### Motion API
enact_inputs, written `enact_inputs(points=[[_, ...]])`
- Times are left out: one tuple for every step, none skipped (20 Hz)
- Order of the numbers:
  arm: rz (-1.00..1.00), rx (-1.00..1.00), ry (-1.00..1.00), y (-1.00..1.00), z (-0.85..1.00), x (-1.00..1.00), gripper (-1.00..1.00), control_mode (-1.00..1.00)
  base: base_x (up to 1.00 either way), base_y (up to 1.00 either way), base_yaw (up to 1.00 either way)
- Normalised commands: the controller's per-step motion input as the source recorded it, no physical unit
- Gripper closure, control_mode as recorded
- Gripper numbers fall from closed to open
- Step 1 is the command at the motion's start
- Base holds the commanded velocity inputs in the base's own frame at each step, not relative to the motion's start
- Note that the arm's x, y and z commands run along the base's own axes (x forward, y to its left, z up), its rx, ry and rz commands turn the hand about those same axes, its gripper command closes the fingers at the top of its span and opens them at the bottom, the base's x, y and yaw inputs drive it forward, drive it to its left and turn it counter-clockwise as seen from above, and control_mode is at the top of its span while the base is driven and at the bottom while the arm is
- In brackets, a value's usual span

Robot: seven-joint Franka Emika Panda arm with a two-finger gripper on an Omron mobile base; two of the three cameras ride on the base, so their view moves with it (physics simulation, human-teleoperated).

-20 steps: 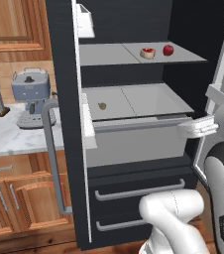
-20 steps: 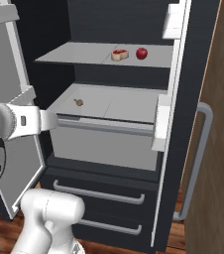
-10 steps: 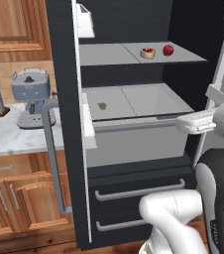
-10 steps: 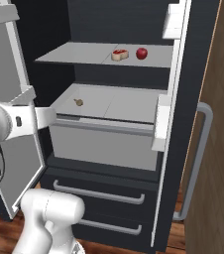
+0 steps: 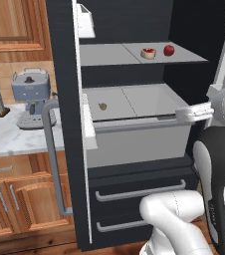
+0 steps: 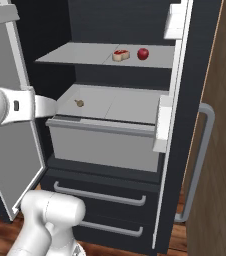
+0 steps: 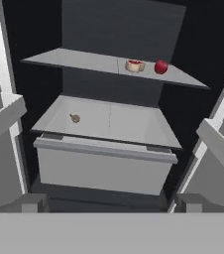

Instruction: Open the fridge, remove the apple, garlic, and steak, and place them on any counter.

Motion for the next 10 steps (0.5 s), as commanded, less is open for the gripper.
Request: enact_inputs(points=[[0.0, -0.01, 0.22, -0.09, 0.0, 0.0, -1.0, -1.0, 0.0, 0.0, 0.0], [0.0, 0.0, 0.13, -0.08, 0.0, 0.0, -1.0, -1.0, 0.0, 0.0, 0.0], [0.0, 0.0, 0.1, -0.07, 0.0, 0.0, -1.0, -1.0, 0.0, 0.0, 0.0], [0.0, 0.0, 0.13, 0.0, 0.0, 0.0, -1.0, -1.0, 0.0, 0.0, 0.0], [0.0, 0.0, 0.16, 0.0, -0.09, 0.0, -1.0, -1.0, 0.0, 0.0, 0.0], [0.02, 0.0, 0.11, 0.0, -0.19, 0.0, -1.0, -1.0, 0.0, 0.0, 0.0], [0.02, 0.0, 0.12, 0.0, -0.29, 0.0, -1.0, -1.0, 0.0, 0.0, 0.0], [0.03, 0.0, 0.1, 0.0, -0.35, 0.0, -1.0, -1.0, 0.0, 0.0, 0.0], [0.02, 0.0, 0.11, 0.0, -0.41, 0.0, -1.0, -1.0, 0.0, 0.0, 0.0], [0.02, 0.0, 0.1, 0.0, -0.43, 0.0, -1.0, -1.0, 0.0, 0.0, 0.0]])
